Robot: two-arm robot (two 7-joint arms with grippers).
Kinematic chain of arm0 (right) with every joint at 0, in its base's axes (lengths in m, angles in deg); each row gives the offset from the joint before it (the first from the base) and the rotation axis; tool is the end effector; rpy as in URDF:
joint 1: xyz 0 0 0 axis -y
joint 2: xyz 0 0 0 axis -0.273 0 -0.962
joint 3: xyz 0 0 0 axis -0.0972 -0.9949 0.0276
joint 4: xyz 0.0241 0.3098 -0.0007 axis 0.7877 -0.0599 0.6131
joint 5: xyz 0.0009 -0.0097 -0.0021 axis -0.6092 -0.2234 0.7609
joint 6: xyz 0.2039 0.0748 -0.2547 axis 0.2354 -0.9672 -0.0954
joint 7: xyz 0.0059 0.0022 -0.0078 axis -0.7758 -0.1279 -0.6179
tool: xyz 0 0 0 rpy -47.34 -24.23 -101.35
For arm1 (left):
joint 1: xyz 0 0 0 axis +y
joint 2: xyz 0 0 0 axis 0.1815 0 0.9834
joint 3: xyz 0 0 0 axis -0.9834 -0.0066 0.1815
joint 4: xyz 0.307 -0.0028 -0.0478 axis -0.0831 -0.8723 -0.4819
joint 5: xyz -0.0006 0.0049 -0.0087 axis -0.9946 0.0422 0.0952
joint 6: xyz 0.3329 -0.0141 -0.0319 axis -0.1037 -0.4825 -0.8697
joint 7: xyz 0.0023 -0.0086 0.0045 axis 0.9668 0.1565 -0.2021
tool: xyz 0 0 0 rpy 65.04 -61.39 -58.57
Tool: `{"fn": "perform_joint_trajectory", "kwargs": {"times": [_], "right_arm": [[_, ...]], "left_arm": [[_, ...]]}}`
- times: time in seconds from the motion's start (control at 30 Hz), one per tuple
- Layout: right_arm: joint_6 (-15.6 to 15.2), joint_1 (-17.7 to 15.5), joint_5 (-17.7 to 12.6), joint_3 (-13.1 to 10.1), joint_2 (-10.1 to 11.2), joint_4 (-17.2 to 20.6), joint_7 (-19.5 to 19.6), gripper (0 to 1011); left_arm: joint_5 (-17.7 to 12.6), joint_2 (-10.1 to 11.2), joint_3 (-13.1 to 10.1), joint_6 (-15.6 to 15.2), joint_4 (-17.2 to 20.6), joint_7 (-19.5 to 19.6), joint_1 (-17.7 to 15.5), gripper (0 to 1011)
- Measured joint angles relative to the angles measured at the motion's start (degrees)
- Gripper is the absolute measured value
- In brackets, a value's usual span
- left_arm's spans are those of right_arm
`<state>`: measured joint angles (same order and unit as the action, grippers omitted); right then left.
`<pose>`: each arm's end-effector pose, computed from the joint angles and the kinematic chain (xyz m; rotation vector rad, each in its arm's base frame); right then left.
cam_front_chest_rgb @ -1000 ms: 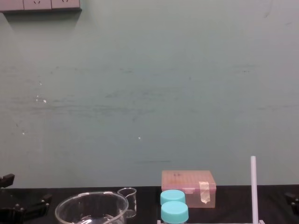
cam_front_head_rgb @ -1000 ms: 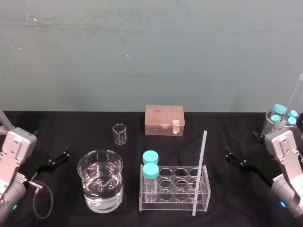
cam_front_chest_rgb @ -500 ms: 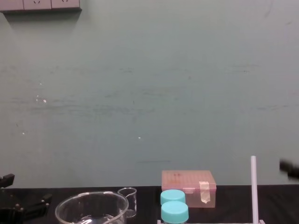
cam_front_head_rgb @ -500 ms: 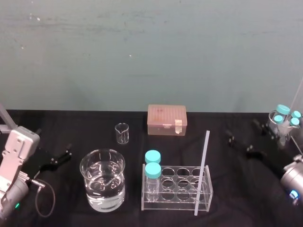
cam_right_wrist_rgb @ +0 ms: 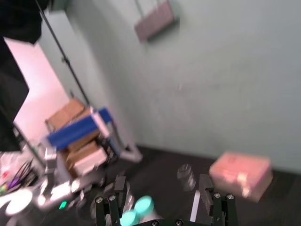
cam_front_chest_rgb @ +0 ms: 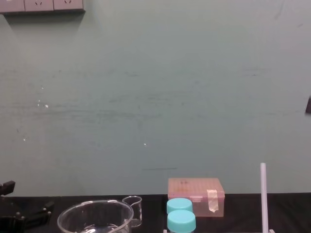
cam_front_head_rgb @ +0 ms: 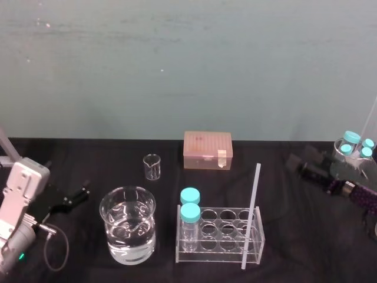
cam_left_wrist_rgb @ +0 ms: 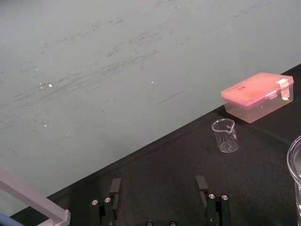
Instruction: Pick up the stirring rod with one hand, then place it down.
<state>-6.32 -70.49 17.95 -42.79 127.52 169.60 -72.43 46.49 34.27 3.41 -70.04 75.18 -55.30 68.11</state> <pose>0.3619 -0.1416 -0.2258 0.2009 0.2792 -0.7204 0.3859 0.0876 -0.3238 0.3046 -0.2849 1.2480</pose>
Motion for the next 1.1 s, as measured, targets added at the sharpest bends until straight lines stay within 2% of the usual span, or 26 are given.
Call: {"fn": "perform_joint_trajectory", "kwargs": {"times": [0.2, 0.3, 0.33, 0.47, 0.77, 1.1], "right_arm": [[-5.96, 1.91, -0.37, 3.29, 2.18, -0.36, 1.75, 1003], [-8.86, 4.01, 0.05, 5.95, 2.22, -1.68, 3.7, 1003], [-8.86, 4.01, 0.05, 5.95, 2.22, -1.68, 3.7, 1003], [-10.62, 6.55, 0.46, 8.65, 1.22, -3.67, 4.73, 1003], [-10.89, 11.29, 1.51, 13.51, -1.29, -9.04, 2.4, 1003], [-9.36, 14.67, 2.65, 16.68, -2.74, -13.31, 0.51, 1003]], "left_arm": [[0.0, 0.0, 0.0, 0.0, 0.0, 0.0, 0.0, 1005], [0.0, 0.0, 0.0, 0.0, 0.0, 0.0, 0.0, 1005], [0.0, 0.0, 0.0, 0.0, 0.0, 0.0, 0.0, 1005], [0.0, 0.0, 0.0, 0.0, 0.0, 0.0, 0.0, 1005], [0.0, 0.0, 0.0, 0.0, 0.0, 0.0, 0.0, 1005], [0.0, 0.0, 0.0, 0.0, 0.0, 0.0, 0.0, 1005]]}}
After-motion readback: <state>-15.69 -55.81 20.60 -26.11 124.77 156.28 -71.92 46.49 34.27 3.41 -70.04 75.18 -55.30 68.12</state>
